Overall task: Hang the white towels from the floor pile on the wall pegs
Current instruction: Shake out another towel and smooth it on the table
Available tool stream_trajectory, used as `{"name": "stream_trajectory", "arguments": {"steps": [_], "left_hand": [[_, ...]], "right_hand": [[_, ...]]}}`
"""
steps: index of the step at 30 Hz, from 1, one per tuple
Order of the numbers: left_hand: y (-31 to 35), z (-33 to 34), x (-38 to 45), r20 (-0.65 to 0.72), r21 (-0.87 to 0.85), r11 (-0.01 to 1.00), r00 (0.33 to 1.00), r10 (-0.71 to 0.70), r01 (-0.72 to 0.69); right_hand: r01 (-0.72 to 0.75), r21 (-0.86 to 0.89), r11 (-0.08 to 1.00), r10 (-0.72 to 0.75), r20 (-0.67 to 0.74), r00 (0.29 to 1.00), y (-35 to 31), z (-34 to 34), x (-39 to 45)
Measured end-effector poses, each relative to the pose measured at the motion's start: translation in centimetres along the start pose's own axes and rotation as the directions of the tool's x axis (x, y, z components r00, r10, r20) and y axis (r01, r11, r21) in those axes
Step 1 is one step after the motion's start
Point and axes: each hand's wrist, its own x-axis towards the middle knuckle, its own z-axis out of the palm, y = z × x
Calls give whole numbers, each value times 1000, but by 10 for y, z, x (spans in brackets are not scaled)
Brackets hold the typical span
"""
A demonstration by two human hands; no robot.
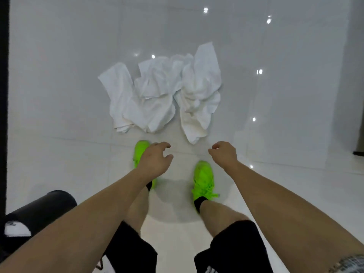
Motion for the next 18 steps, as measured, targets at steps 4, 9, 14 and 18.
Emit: {"name": "stream_trajectory", "arguments": {"steps": [4, 9, 14, 18], "left_hand": [[-32, 31, 118, 28, 55, 998, 1000, 14, -15], [-67, 73, 218, 95, 161, 986, 995, 23, -39], [-66, 70, 224, 145, 281, 958, 989, 12, -53], [-17, 36, 162, 199, 357, 922, 976, 85, -153]], "right_hand": [[-64, 96, 993, 68, -41, 997, 6, 54, 121], [-96, 177, 980, 114, -95, 989, 21, 113, 234], [-77, 503, 861, 227, -246, 942, 15, 124, 238], [-60, 552, 832, 211, -215, 954, 4, 75, 147]]}}
